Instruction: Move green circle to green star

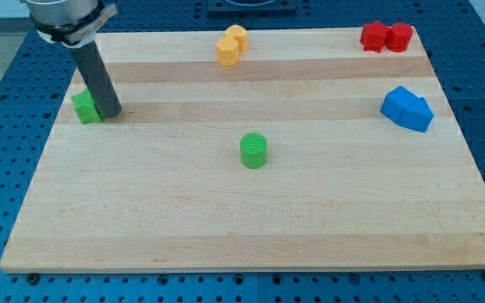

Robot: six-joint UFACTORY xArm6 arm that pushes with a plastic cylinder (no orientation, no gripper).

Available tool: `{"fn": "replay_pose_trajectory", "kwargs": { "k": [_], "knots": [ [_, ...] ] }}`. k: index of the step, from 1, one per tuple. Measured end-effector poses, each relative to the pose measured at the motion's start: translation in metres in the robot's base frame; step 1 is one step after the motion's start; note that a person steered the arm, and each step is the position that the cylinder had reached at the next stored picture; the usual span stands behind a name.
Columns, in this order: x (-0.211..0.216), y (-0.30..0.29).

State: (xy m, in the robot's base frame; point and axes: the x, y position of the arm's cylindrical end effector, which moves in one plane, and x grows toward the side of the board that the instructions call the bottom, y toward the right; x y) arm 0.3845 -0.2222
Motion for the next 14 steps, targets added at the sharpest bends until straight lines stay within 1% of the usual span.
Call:
{"fn": "replay_pose_trajectory", "kwargs": {
  "k": [1,2,3,4,5,6,7,9,10,11,12,13,14],
  "knots": [
    [-0.015,0.014],
    [-0.041,0.046],
    [-0.034,0.108],
    [-0.014,0.183],
    [0.03,0.255],
    [0.077,0.29],
    [0.083,0.257],
    [0.083,0.113],
    [0.083,0.087],
    [0.085,0.141],
    [0.121,0.158],
    [0.144,0.112],
    [0.12,0.074]
  ]
}}
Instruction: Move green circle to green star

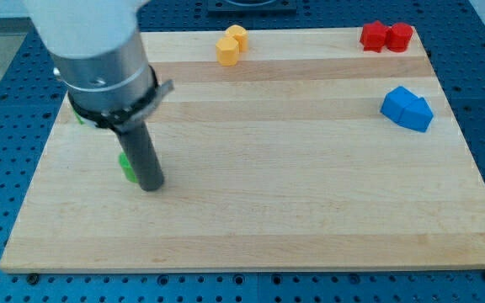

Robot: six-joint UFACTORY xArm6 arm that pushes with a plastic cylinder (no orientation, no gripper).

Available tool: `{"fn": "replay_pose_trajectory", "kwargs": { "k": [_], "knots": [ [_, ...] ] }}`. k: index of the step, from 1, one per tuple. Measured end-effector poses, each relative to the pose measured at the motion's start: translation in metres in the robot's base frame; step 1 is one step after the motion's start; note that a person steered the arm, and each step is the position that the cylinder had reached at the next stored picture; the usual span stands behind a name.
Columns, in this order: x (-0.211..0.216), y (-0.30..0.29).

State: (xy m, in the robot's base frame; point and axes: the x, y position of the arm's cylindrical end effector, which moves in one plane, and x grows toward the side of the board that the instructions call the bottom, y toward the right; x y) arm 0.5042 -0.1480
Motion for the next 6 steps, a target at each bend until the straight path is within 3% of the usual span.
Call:
{"fn": "replay_pose_trajectory", "kwargs": {
  "k": [1,6],
  "knots": [
    [-0.027,-0.016],
    [-0.074,-0.059]
  ]
}}
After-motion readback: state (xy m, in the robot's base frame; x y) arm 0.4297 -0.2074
